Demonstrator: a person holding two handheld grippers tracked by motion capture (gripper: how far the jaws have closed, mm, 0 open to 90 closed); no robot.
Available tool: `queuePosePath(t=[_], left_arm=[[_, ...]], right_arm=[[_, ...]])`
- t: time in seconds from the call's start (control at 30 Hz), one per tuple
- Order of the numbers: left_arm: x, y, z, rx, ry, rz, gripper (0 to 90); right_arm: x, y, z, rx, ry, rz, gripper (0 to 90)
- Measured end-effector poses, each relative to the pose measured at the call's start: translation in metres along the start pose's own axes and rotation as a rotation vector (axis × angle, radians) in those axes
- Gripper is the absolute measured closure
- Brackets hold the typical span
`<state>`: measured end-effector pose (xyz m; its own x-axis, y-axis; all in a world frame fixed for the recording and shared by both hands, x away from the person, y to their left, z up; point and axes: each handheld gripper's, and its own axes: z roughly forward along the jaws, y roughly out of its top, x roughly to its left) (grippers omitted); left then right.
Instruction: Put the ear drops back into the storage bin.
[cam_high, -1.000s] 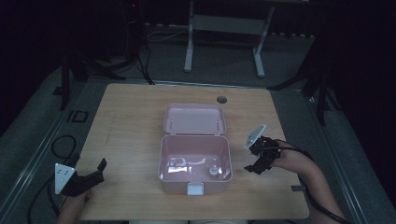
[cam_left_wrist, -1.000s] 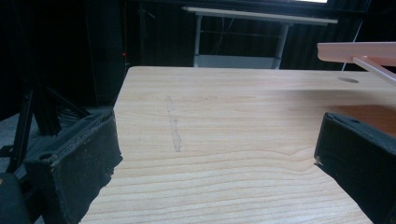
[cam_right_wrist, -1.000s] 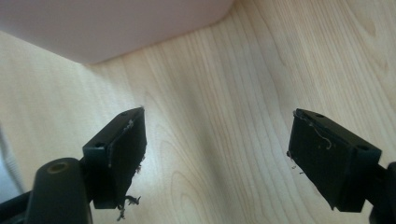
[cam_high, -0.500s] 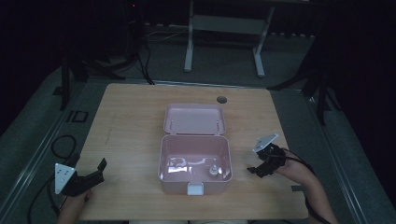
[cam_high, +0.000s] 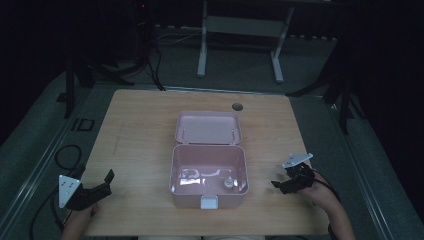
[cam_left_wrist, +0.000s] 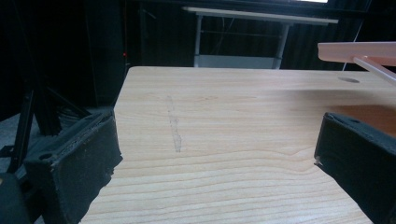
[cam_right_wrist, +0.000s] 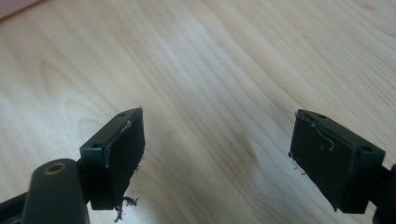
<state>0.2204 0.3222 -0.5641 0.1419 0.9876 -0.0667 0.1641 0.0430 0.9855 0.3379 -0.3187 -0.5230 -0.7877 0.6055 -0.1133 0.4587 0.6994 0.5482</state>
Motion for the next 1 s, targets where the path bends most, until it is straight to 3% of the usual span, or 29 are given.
queuePosePath(t=[0.03,0.23,0.3,0.37,0.43,0.5,0.6,0.67,0.73,0.8,0.87,1.0], left_arm=[[0.000,0.000,0.000,0.000,0.000,0.000,0.4],[0.000,0.000,0.000,-0.002,0.000,-0.003,0.4],[0.000,0.000,0.000,-0.002,0.000,-0.004,0.4],[0.000,0.000,0.000,-0.002,0.000,-0.003,0.4],[0.000,0.000,0.000,-0.002,0.001,-0.004,0.4],[0.000,0.000,0.000,-0.002,0.001,-0.003,0.4],[0.000,0.000,0.000,-0.002,0.001,-0.003,0.4],[0.000,0.000,0.000,-0.002,0.001,-0.003,0.4],[0.000,0.000,0.000,-0.002,0.000,-0.002,0.4],[0.000,0.000,0.000,-0.002,0.000,-0.003,0.4],[0.000,0.000,0.000,-0.002,0.000,-0.002,0.4],[0.000,0.000,0.000,-0.001,0.001,-0.003,0.4]], right_arm=[[-0.001,-0.005,0.000,-0.024,-0.027,0.036,16.3],[-0.003,-0.016,0.002,-0.064,-0.089,0.112,14.3],[-0.003,-0.022,0.003,-0.088,-0.148,0.167,14.2],[-0.003,-0.023,0.004,-0.098,-0.164,0.180,13.9],[-0.002,-0.027,0.007,-0.124,-0.224,0.220,13.5],[-0.002,-0.028,0.008,-0.128,-0.236,0.232,13.5],[0.000,-0.030,0.011,-0.144,-0.295,0.270,13.4],[0.001,-0.031,0.012,-0.147,-0.301,0.277,13.1],[0.002,-0.031,0.013,-0.158,-0.368,0.314,12.9],[0.001,-0.031,0.013,-0.169,-0.378,0.320,12.9],[-0.002,-0.033,0.010,-0.211,-0.402,0.378,13.0],[-0.002,-0.038,0.009,-0.252,-0.446,0.413,13.0]])
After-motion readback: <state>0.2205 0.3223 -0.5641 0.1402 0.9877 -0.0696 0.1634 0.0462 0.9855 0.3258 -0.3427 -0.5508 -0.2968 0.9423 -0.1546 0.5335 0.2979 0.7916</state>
